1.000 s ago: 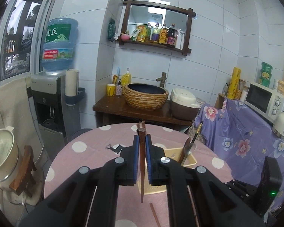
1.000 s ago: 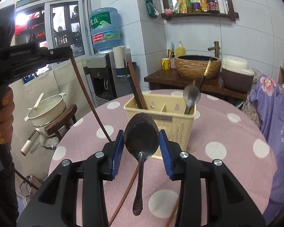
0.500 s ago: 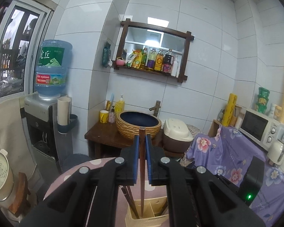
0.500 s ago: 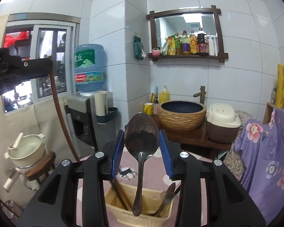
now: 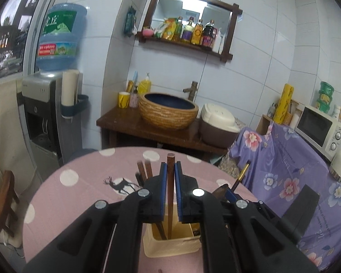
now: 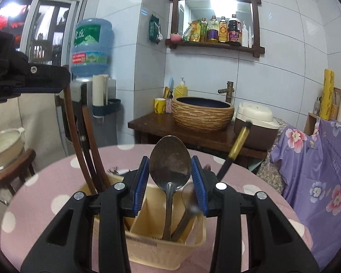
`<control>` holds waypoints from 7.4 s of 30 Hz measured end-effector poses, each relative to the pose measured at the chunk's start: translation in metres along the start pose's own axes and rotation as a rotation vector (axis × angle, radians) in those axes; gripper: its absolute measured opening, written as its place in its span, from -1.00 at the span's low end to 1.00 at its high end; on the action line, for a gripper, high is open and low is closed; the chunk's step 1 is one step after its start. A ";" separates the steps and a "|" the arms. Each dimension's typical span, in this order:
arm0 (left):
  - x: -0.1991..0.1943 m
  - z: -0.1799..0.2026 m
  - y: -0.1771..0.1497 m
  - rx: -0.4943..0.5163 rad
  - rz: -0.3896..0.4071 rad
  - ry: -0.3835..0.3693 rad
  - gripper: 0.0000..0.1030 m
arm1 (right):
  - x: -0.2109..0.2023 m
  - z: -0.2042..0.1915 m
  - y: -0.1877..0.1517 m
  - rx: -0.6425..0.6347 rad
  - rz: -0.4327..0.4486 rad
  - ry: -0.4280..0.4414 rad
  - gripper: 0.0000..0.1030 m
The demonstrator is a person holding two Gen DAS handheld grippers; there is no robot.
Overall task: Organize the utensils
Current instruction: 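Lower the spoon and chopstick into the holder and open both tools, then withdraw both tools toward the last two brown chopsticks on the table, then close the left tool on one brown chopstick while the right tool grasps the other, then lift both chopsticks and carry them above the beige holder, then lower both chopsticks into the holder and open both tools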
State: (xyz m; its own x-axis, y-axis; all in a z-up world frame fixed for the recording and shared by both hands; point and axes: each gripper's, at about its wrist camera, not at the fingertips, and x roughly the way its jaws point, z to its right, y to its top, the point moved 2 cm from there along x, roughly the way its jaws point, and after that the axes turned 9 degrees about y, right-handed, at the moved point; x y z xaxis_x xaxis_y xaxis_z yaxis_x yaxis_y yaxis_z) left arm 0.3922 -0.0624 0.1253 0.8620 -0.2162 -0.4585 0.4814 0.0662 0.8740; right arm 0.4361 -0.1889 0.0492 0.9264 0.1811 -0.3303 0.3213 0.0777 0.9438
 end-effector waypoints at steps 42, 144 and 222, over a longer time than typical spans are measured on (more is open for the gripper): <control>-0.006 -0.034 -0.225 0.012 -0.424 0.090 0.59 | -0.116 0.008 -0.157 0.136 -0.375 -0.073 0.40; -0.059 0.001 -0.117 0.055 -0.078 0.010 -0.84 | -0.135 0.015 -0.062 0.261 -0.121 0.235 -0.85; -0.025 0.002 -0.058 0.051 0.099 0.021 0.39 | -0.074 0.035 0.023 0.179 0.049 0.100 0.14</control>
State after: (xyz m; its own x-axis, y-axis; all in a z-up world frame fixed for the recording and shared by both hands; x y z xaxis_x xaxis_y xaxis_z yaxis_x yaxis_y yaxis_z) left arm 0.3422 -0.0624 0.0862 0.9085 -0.1901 -0.3722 0.3854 0.0366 0.9220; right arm 0.3820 -0.2352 0.0955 0.9202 0.2778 -0.2756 0.3149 -0.1073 0.9431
